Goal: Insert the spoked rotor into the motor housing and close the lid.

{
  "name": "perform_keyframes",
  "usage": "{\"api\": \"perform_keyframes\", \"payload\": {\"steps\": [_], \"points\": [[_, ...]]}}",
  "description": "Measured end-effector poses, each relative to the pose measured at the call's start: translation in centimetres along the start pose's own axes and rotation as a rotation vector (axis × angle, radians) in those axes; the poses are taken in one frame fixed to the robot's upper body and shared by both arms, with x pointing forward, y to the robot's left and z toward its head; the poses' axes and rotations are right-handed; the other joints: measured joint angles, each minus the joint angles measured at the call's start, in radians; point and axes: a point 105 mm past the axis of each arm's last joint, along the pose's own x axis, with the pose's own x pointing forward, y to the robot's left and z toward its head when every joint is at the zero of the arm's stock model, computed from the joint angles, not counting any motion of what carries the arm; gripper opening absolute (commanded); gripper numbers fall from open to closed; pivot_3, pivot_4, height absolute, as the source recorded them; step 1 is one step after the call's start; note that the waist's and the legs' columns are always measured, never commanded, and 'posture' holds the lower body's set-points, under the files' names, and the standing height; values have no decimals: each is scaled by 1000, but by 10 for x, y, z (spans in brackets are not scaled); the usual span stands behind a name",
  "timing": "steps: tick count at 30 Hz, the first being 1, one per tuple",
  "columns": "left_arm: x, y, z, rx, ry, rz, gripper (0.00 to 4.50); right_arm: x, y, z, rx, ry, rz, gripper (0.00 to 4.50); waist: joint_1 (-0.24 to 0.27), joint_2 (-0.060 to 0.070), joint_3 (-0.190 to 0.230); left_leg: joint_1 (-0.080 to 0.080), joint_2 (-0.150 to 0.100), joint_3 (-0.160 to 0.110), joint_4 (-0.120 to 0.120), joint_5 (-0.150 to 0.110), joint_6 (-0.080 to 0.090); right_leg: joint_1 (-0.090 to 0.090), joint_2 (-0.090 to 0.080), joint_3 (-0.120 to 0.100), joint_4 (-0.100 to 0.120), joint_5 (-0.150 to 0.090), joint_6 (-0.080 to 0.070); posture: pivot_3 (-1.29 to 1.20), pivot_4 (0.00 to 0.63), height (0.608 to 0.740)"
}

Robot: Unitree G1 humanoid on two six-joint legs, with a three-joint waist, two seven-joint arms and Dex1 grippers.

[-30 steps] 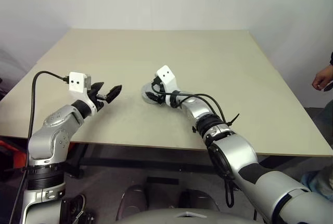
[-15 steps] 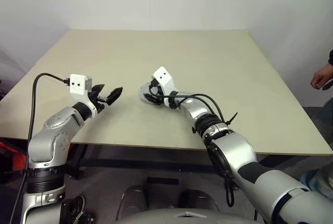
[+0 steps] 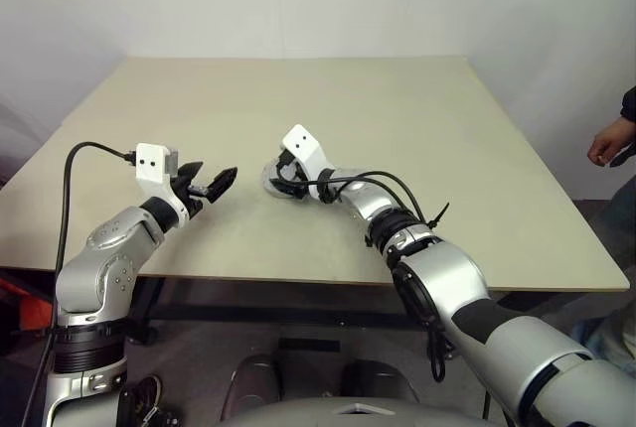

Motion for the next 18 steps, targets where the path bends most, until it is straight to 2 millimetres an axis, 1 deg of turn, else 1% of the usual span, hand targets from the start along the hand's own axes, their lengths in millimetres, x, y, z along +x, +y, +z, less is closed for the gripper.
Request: {"api": "perform_keyframes", "payload": {"steps": [7,18], "points": [[1,-3,-2,-7,-1,-5,4500,1,2,4,-42,8,29,3133,0,0,0,-2,0,0,0,0,0,-1,0,0,0,0,0,0,0,740],[0,-9,-7,-11,5,-9,4500,2,8,6,-58,3,71,3133,-1,0,0,-3,1,0,0,0,0,-3,1,0,0,1,-1,0,0,740]]}}
